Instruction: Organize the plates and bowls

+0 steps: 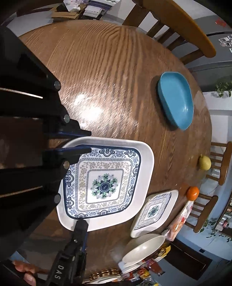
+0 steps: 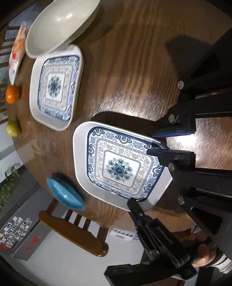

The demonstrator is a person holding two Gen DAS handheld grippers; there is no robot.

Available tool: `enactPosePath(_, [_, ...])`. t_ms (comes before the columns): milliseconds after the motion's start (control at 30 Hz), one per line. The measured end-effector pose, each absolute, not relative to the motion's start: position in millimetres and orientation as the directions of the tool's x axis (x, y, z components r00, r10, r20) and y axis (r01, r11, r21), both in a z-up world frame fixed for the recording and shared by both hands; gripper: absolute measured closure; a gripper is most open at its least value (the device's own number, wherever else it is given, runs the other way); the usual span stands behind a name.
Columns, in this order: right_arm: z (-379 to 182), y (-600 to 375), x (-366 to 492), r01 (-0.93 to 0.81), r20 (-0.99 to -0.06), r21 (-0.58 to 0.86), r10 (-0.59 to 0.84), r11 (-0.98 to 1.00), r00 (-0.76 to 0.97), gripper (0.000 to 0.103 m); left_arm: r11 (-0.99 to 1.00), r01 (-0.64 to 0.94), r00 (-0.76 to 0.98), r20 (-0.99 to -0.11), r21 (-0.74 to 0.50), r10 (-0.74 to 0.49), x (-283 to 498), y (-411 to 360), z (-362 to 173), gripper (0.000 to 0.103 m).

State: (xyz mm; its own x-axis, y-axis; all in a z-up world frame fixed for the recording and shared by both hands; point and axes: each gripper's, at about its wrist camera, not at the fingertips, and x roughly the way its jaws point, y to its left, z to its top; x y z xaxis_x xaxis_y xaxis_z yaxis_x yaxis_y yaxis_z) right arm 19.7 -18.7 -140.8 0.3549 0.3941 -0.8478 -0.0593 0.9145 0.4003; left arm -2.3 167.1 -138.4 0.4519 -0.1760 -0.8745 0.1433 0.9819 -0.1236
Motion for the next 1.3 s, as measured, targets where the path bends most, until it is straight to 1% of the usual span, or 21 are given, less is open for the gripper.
enactPosePath(333, [-149, -21, 6, -0.049, -0.847, 0.419, 0.41, 0.907, 0.338, 0.089, 0.985, 0.144, 0.431, -0.889, -0.098, -0.152, -11, 160, -147, 0.095])
enactPosePath(400, [-150, -23, 5, -0.03, -0.85, 0.42, 0.405, 0.907, 0.336, 0.089, 0.983, 0.156, 0.424, -0.893, -0.092, -0.151, -13, 158, -147, 0.093])
enactPosePath(467, [-151, -27, 4, -0.009, -0.852, 0.429, 0.409, 0.903, 0.326, 0.087, 0.982, 0.165, 0.424, -0.892, -0.095, -0.158, -16, 159, -145, 0.089])
enactPosePath(500, [-150, -30, 2, -0.006, -0.848, 0.439, 0.416, 0.899, 0.328, 0.086, 0.982, 0.163, 0.433, -0.888, -0.094, -0.157, -17, 160, -142, 0.083])
enactPosePath(533, [-148, -34, 0, -0.007, -0.839, 0.45, 0.426, 0.893, 0.339, 0.086, 0.983, 0.157, 0.447, -0.882, -0.091, -0.153, -18, 162, -138, 0.071])
enactPosePath(567, [-143, -39, -4, -0.014, -0.827, 0.459, 0.433, 0.888, 0.359, 0.085, 0.985, 0.149, 0.468, -0.871, -0.087, -0.148, -19, 165, -133, 0.064])
enactPosePath(600, [-139, -44, -7, -0.021, -0.814, 0.466, 0.438, 0.885, 0.381, 0.08, 0.987, 0.137, 0.485, -0.863, -0.085, -0.141, -19, 167, -128, 0.049])
enactPosePath(633, [-138, -46, -9, -0.02, -0.81, 0.468, 0.438, 0.883, 0.39, 0.076, 0.989, 0.124, 0.501, -0.855, -0.085, -0.136, -20, 170, -122, 0.04])
enactPosePath(667, [-135, -50, -10, -0.012, -0.808, 0.468, 0.434, 0.883, 0.398, 0.07, 0.99, 0.114, 0.517, -0.845, -0.088, -0.134, -20, 172, -116, 0.038])
enactPosePath(700, [-133, -53, -10, -0.005, -0.809, 0.465, 0.427, 0.885, 0.403, 0.067, 0.989, 0.113, 0.529, -0.837, -0.091, -0.138, -20, 173, -110, 0.037])
enactPosePath(767, [-126, -61, -14, 0.011, -0.802, 0.462, 0.412, 0.887, 0.433, 0.065, 0.987, 0.133, 0.548, -0.823, -0.094, -0.152, -18, 171, -99, 0.034])
enactPosePath(833, [-120, -67, -18, 0.024, -0.794, 0.459, 0.398, 0.888, 0.461, 0.063, 0.985, 0.147, 0.561, -0.813, -0.086, -0.155, -16, 167, -93, 0.027])
enactPosePath(900, [-115, -74, -23, 0.039, -0.787, 0.452, 0.378, 0.891, 0.488, 0.058, 0.983, 0.154, 0.566, -0.807, -0.096, -0.167, -11, 162, -87, 0.026])
enactPosePath(967, [-114, -82, -28, 0.059, -0.784, 0.453, 0.366, 0.89, 0.501, 0.057, 0.978, 0.165, 0.557, -0.806, -0.127, -0.199, -6, 157, -85, 0.026])
enactPosePath(1300, [-128, -120, -52, 0.2, -0.798, 0.469, 0.316, 0.86, 0.513, 0.057, 0.961, 0.23, 0.514, -0.82, -0.153, -0.253, 16, 112, -84, 0.026])
